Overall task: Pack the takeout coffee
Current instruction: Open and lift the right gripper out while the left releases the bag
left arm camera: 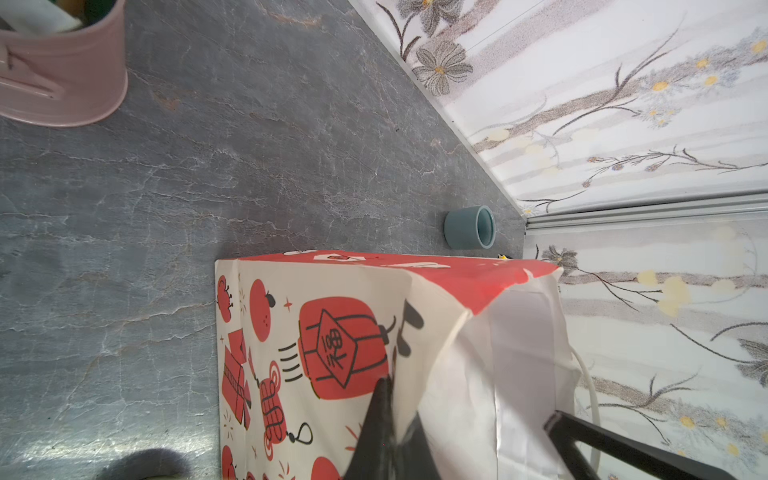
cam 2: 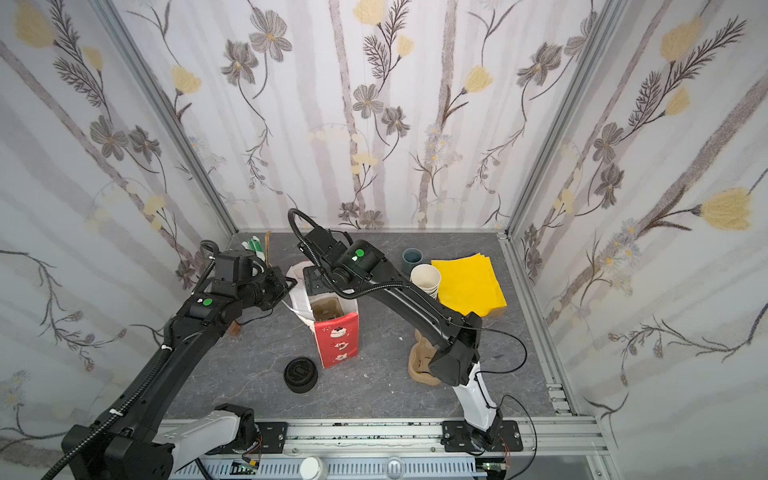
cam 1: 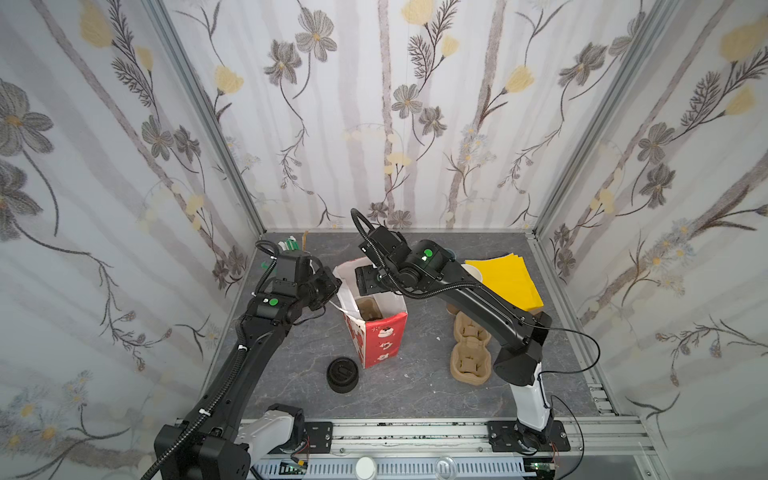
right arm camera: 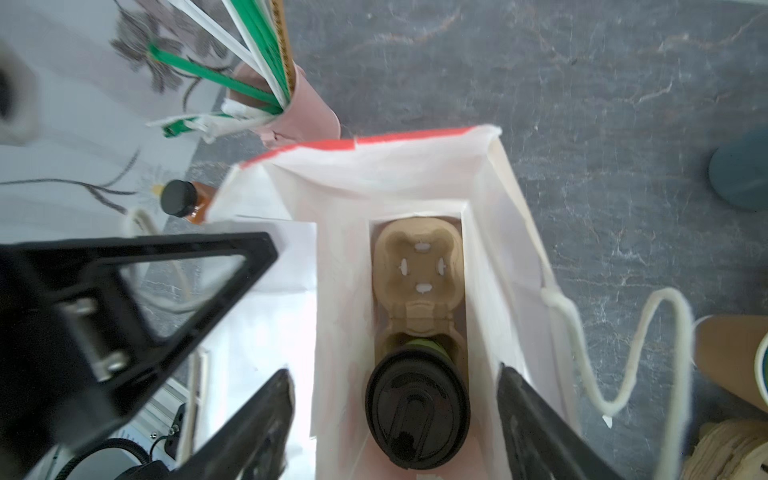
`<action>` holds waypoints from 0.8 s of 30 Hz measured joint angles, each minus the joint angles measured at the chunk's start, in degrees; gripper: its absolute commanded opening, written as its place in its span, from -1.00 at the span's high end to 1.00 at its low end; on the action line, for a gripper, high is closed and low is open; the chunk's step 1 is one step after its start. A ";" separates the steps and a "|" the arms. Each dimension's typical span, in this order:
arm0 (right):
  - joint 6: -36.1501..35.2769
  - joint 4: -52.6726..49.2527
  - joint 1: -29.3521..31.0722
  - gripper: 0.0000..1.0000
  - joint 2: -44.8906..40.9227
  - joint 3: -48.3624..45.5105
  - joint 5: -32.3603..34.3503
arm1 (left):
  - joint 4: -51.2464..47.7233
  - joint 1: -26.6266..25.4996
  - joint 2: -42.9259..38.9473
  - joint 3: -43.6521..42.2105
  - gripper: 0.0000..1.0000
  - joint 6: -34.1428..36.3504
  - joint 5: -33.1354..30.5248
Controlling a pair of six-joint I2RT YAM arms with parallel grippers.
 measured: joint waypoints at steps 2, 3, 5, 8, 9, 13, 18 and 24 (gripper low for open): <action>-0.96 1.92 0.20 -0.51 -1.79 0.04 0.39 | 0.02 0.00 -0.22 -0.02 0.54 0.04 -0.04; -1.38 2.67 0.33 -0.51 -2.75 0.04 0.79 | 0.02 0.00 -0.44 -0.02 0.40 0.02 -0.04; -2.27 3.78 0.44 -0.51 -4.48 0.04 1.60 | 0.04 0.00 -0.96 -0.02 0.10 0.02 -0.52; -2.73 3.65 0.42 -0.51 -7.41 0.04 2.91 | -0.04 0.02 -1.55 0.24 -0.22 0.02 -1.14; -2.73 3.26 0.39 -0.52 -8.48 0.04 3.41 | -0.07 0.07 -1.73 0.63 -0.30 0.09 -1.53; -2.69 0.37 0.04 -0.51 -12.61 0.07 5.75 | -0.02 0.31 -2.64 3.34 -0.51 0.66 -3.30; -1.51 -6.14 -2.12 -0.51 -17.31 0.04 7.96 | -0.22 2.01 -3.96 7.39 -0.60 1.88 -7.10; 0.66 -12.09 -4.28 -0.50 -19.71 -0.09 9.11 | -3.56 5.11 -4.02 15.23 -0.60 4.13 -14.34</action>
